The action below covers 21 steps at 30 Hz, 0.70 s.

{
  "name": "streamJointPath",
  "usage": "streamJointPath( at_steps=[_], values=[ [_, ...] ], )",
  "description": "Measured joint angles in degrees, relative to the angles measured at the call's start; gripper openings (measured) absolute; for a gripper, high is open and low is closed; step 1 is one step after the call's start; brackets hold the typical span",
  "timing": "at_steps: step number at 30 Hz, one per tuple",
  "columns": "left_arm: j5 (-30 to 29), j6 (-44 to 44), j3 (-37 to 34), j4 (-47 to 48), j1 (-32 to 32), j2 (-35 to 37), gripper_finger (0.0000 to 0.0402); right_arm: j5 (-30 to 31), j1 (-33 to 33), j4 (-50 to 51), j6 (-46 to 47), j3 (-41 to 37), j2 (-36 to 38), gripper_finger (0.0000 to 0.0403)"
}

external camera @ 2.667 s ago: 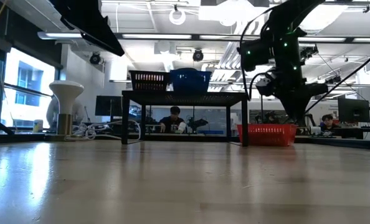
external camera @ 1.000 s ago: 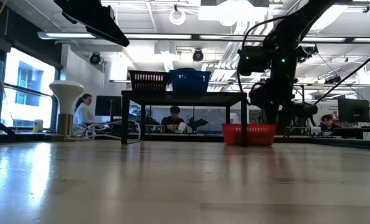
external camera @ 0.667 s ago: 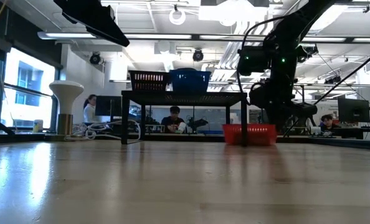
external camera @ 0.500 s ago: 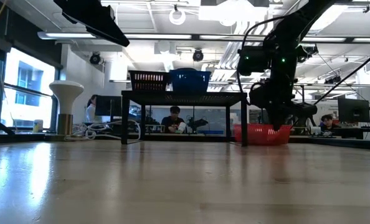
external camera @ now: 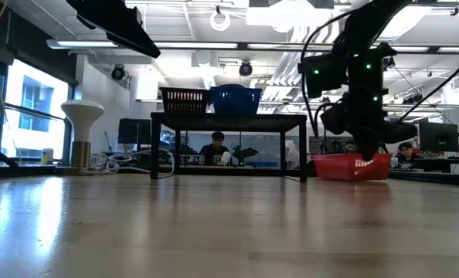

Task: Pick & Place Office Desk Supplies
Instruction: Put the red basket on the shelf

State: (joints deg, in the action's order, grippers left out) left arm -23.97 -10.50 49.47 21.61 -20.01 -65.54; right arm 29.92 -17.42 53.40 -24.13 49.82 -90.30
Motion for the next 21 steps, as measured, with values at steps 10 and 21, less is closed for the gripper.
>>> streamJointPath(
  at_steps=[10,21],
  values=[
    [-0.02,-3.26,0.00,0.52,0.00,0.00,0.0167,7.54,9.37,21.49,23.13,5.95,-0.02,0.0003],
    [-0.04,-6.01,0.00,0.63,0.00,0.00,0.0167,11.96,14.45,36.46,35.54,24.29,0.30,0.0003]
  ],
)
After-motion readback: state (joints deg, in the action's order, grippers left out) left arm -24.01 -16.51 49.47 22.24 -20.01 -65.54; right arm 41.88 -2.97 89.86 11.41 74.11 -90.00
